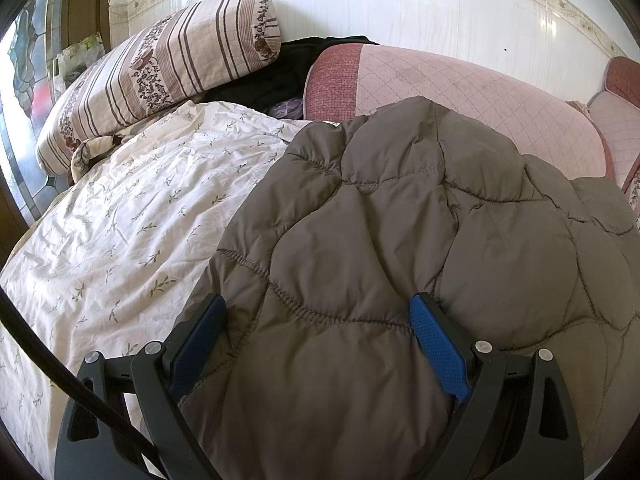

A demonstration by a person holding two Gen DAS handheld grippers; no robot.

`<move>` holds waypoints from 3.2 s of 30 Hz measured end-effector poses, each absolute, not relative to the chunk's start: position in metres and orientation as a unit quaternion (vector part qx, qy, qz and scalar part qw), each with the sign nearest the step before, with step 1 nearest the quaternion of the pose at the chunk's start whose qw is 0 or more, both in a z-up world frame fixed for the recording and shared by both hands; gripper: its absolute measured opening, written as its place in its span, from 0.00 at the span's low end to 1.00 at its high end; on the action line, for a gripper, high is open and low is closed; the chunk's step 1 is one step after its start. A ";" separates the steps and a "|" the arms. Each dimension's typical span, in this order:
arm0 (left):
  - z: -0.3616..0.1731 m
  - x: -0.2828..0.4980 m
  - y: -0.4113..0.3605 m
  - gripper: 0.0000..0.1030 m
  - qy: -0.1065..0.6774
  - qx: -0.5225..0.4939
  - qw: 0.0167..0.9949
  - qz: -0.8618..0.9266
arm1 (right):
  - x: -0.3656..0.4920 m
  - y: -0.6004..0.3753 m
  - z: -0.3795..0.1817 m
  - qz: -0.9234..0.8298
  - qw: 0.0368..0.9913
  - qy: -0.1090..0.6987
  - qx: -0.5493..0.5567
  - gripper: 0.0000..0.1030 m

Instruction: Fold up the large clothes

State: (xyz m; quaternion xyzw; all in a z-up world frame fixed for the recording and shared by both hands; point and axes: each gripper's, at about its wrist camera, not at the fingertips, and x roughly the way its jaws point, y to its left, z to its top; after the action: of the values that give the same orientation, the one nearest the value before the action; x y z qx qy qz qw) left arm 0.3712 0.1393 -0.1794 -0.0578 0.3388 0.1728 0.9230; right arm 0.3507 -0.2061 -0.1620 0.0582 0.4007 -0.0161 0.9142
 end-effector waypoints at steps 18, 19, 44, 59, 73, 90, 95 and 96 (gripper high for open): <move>-0.179 0.370 0.139 0.90 0.339 -0.057 0.923 0.173 | 0.327 -0.150 -0.151 0.035 0.925 0.378 -0.003 0.63; -0.179 0.370 0.139 0.90 0.339 -0.057 0.923 0.173 | 0.329 -0.149 -0.154 0.036 0.923 0.383 -0.003 0.63; -0.184 0.349 0.185 0.90 0.410 -0.134 0.891 0.144 | 0.341 -0.204 -0.162 -0.009 0.905 0.421 0.067 0.67; -0.192 0.309 0.256 0.90 0.439 -0.225 0.857 0.148 | 0.324 -0.268 -0.144 -0.071 0.907 0.399 0.111 0.67; -0.187 0.305 0.261 0.90 0.438 -0.304 0.840 0.101 | 0.298 -0.316 -0.139 -0.069 0.894 0.397 0.195 0.80; -0.213 0.301 0.243 0.90 0.453 -0.385 0.803 0.048 | 0.280 -0.371 -0.191 -0.022 0.804 0.414 0.426 0.82; -0.227 0.309 0.244 0.91 0.444 -0.411 0.795 0.047 | 0.295 -0.362 -0.206 -0.016 0.792 0.418 0.444 0.83; -0.230 0.309 0.245 0.91 0.442 -0.419 0.792 0.045 | 0.297 -0.360 -0.209 -0.017 0.790 0.421 0.446 0.83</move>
State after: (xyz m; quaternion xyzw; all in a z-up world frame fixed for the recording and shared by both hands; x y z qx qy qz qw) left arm 0.3091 0.2447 -0.2299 -0.4189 0.4416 0.0447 0.7922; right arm 0.2972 -0.3602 -0.2088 0.4456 0.4206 -0.0173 0.7901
